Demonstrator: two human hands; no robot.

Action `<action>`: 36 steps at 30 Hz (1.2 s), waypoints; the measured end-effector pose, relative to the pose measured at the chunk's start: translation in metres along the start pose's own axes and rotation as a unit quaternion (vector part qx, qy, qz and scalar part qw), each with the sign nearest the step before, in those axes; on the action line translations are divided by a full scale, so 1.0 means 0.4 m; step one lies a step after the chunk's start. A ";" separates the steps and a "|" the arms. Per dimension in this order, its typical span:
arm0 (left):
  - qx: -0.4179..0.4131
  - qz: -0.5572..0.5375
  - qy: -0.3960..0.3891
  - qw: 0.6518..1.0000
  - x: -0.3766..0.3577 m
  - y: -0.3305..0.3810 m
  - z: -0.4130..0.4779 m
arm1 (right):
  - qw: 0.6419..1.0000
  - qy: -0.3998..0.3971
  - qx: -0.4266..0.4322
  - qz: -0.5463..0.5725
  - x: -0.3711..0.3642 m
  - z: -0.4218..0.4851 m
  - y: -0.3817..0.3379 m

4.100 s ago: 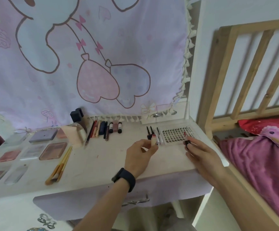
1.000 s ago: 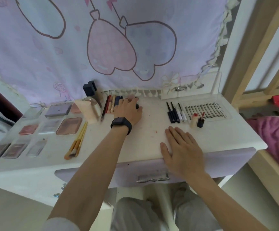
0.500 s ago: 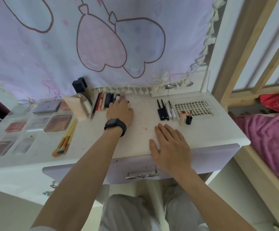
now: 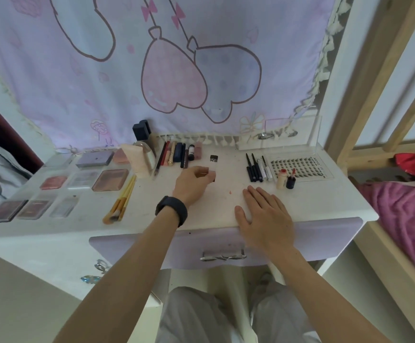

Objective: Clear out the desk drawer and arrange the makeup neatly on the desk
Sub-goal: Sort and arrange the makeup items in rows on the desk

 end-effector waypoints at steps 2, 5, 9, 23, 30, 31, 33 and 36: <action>0.012 -0.119 -0.015 0.993 -0.007 0.004 -0.051 | 0.999 -0.027 -0.008 0.031 0.001 0.002 0.003; 0.018 -0.200 -0.027 0.979 -0.007 0.007 -0.114 | 0.987 -0.081 -0.023 0.135 0.011 0.010 0.014; -0.004 -0.224 -0.041 0.974 -0.004 0.007 -0.170 | 0.919 -0.060 -0.111 0.373 0.092 -0.002 0.017; -0.156 -0.072 -0.016 0.985 0.024 0.065 -0.236 | 0.756 -0.166 -0.185 0.606 0.115 0.004 -0.079; -0.291 0.272 0.024 0.917 -0.010 0.059 -0.224 | 0.850 -0.160 -0.156 0.476 0.095 0.038 -0.061; -0.299 0.277 0.030 0.913 -0.017 0.059 -0.220 | 0.869 -0.153 -0.149 0.447 0.093 0.045 -0.062; -0.293 0.258 0.028 0.920 -0.035 0.059 -0.206 | 0.896 -0.137 -0.136 0.401 0.090 0.059 -0.067; -0.239 0.149 0.033 0.959 -0.058 0.050 -0.176 | 0.897 -0.106 -0.120 0.413 0.084 0.090 -0.078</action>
Point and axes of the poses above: each hand's wrist, its own z-axis towards the middle knuckle, its own x-axis out of the back of the hand, y = z × x, the point moved 6 cm from there along z, towards the middle knuckle, and after that the axes turned 3 degrees about -y, right-handed, at the moved point
